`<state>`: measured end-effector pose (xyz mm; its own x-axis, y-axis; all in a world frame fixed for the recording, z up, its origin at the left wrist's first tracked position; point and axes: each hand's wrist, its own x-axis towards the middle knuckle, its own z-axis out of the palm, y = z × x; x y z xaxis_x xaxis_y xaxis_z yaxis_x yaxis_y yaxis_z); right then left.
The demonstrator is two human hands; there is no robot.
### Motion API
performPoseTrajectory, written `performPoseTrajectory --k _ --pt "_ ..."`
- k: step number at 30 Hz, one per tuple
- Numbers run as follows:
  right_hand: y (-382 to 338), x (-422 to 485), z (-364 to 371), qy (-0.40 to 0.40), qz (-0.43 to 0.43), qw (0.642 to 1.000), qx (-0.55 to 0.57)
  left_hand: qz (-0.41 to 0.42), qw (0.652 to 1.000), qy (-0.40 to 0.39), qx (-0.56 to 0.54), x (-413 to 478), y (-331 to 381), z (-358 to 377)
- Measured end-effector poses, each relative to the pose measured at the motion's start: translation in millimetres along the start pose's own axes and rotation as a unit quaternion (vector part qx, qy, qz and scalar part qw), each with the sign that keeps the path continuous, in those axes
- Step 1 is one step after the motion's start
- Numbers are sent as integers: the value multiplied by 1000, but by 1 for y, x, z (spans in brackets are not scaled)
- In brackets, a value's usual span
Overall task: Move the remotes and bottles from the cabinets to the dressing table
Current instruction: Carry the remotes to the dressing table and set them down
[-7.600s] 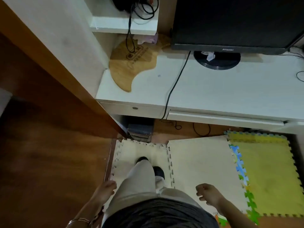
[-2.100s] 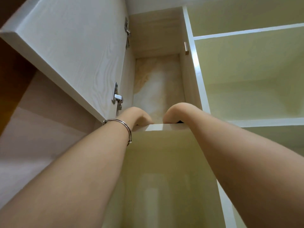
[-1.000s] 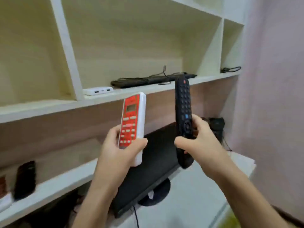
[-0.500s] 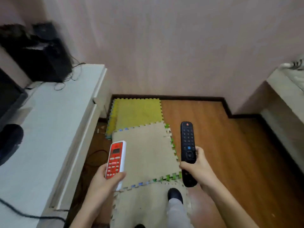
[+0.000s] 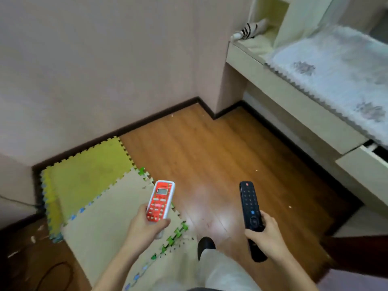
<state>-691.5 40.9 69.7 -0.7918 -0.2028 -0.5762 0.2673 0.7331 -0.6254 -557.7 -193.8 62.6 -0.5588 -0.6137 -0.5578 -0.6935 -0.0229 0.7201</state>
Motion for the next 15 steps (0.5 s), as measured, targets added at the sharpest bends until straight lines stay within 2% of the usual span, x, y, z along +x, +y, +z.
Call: performPoseTrajectory --k 6,15 --pt "-35 95 -60 46 23 998 39 81 993 -58 61 83 101 68" --pt "-84 228 -115 102 77 988 89 143 971 -89 169 244 214 108"
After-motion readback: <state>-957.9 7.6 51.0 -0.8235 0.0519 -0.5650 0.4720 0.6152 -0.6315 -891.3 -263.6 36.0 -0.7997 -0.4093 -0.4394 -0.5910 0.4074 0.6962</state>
